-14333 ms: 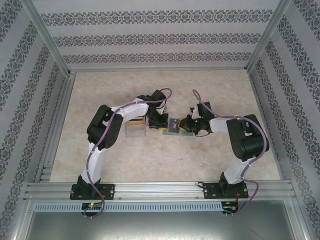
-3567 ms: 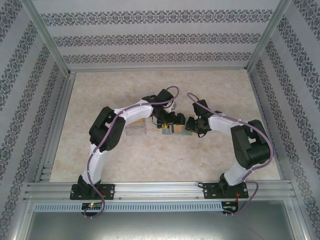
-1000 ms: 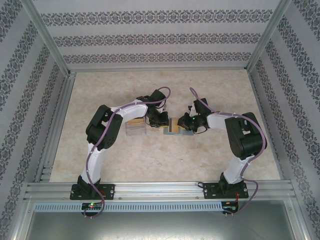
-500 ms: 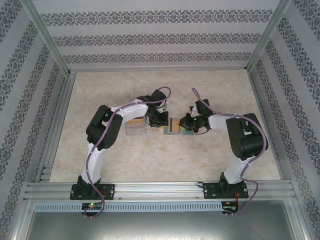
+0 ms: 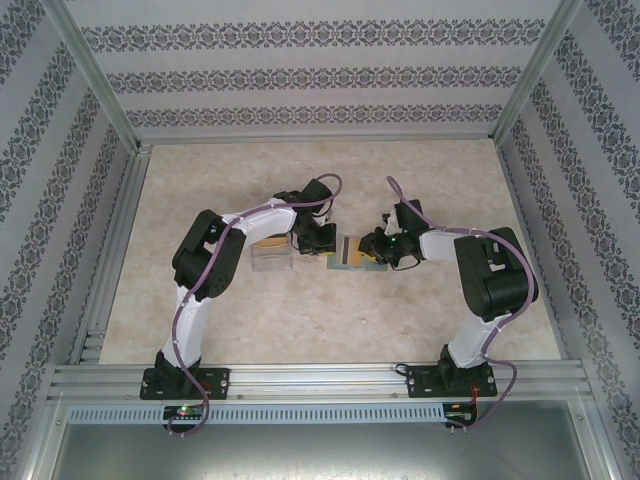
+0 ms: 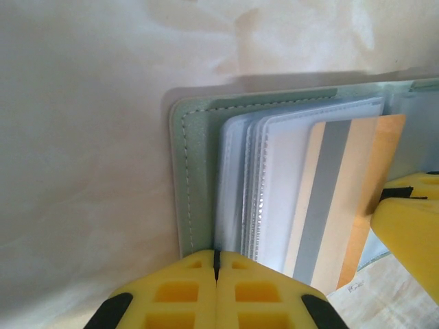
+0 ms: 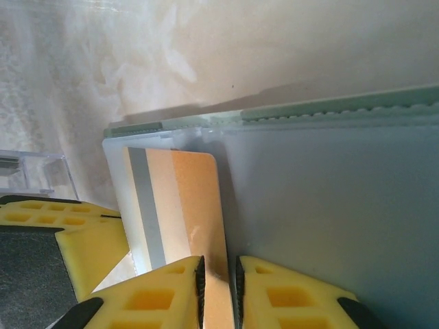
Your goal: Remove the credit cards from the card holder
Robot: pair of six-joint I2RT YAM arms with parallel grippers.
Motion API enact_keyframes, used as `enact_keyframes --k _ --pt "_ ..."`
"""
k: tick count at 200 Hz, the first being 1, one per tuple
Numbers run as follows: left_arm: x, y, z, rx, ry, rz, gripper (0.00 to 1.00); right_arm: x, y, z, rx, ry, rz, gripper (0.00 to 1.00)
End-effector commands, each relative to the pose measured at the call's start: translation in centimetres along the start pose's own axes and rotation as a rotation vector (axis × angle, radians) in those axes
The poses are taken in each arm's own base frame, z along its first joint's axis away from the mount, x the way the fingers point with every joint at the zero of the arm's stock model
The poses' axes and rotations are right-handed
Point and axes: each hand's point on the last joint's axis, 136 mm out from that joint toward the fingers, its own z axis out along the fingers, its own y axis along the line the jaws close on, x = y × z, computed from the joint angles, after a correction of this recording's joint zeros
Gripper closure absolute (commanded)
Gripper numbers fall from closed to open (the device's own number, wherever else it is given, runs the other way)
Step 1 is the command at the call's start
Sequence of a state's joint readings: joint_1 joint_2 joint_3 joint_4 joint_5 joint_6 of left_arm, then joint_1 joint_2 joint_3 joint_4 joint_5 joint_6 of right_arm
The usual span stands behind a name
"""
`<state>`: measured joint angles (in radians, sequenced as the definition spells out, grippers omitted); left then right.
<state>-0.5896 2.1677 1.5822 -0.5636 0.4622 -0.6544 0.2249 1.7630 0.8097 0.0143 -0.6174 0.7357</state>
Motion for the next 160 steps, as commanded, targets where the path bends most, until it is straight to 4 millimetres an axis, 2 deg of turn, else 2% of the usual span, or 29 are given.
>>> enact_keyframes --k 1,29,45,82,160 --pt "1.1 1.1 1.3 -0.051 0.053 0.003 0.94 0.4 -0.2 0.5 -0.008 0.024 0.015 0.77" --pt "1.2 1.1 1.4 -0.048 0.058 0.002 0.94 0.6 0.0 1.0 -0.018 0.035 0.013 0.78" --pt "1.2 1.1 1.4 -0.048 0.059 0.002 0.94 0.6 0.1 1.2 -0.025 0.036 0.016 0.81" --pt "1.1 1.0 1.3 -0.050 0.056 0.007 0.94 0.3 -0.2 0.8 -0.022 0.020 0.020 1.00" --pt "1.0 1.1 1.1 -0.055 0.054 0.016 0.94 -0.5 -2.1 -2.9 -0.023 -0.044 0.043 1.00"
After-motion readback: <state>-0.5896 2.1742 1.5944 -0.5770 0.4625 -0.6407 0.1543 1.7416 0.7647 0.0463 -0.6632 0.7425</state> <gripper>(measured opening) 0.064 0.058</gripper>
